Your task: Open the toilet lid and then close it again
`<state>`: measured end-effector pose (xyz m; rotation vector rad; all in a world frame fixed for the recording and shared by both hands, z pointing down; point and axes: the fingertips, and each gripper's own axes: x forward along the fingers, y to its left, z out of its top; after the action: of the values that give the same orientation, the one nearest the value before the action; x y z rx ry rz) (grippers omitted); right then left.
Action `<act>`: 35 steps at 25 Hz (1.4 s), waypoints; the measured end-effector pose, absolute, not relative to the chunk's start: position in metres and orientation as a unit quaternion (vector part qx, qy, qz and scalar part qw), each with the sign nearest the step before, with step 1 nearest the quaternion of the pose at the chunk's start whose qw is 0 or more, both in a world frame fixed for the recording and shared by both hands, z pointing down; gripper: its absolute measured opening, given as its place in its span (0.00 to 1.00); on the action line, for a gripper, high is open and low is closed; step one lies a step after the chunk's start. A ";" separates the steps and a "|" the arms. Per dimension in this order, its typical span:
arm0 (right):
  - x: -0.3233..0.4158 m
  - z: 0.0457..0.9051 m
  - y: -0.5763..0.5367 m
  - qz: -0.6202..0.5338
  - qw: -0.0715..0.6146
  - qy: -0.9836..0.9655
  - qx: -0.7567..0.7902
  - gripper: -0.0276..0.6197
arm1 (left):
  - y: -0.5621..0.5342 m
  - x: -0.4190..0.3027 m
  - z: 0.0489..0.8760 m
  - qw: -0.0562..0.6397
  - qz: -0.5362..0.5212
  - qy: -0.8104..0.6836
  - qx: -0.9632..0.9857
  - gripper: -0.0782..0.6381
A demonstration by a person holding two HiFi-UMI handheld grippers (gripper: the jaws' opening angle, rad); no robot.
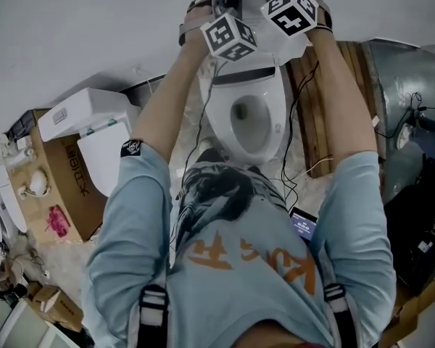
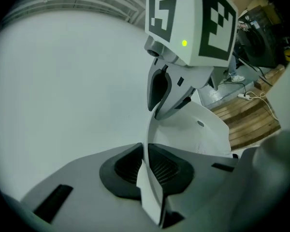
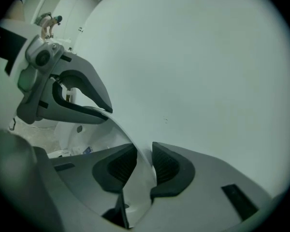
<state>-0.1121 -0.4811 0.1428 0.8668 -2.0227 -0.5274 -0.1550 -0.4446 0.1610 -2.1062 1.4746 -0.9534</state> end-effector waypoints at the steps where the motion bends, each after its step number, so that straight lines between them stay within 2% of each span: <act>1: -0.110 0.141 -0.473 -0.208 0.420 -0.815 0.340 0.18 | -0.437 -0.152 0.160 0.197 -0.343 0.530 -0.750 0.18; 11: -0.077 0.129 -0.391 -0.226 0.379 -0.851 0.286 0.22 | -0.360 -0.122 0.153 0.209 -0.365 0.539 -0.730 0.18; 19: -0.054 0.131 -0.326 -0.251 0.384 -0.856 0.237 0.25 | -0.299 -0.100 0.156 0.216 -0.368 0.548 -0.720 0.18; 24: -0.038 0.135 -0.279 -0.278 0.376 -0.861 0.199 0.26 | -0.255 -0.084 0.160 0.248 -0.382 0.546 -0.703 0.20; 35: 0.003 0.166 -0.167 -0.334 0.351 -0.863 0.145 0.28 | -0.152 -0.048 0.194 0.238 -0.400 0.559 -0.686 0.21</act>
<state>0.0028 -0.1666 0.1663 0.3754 -2.2334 -0.8654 -0.0484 -0.1522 0.1936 -1.8800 1.5327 -1.0947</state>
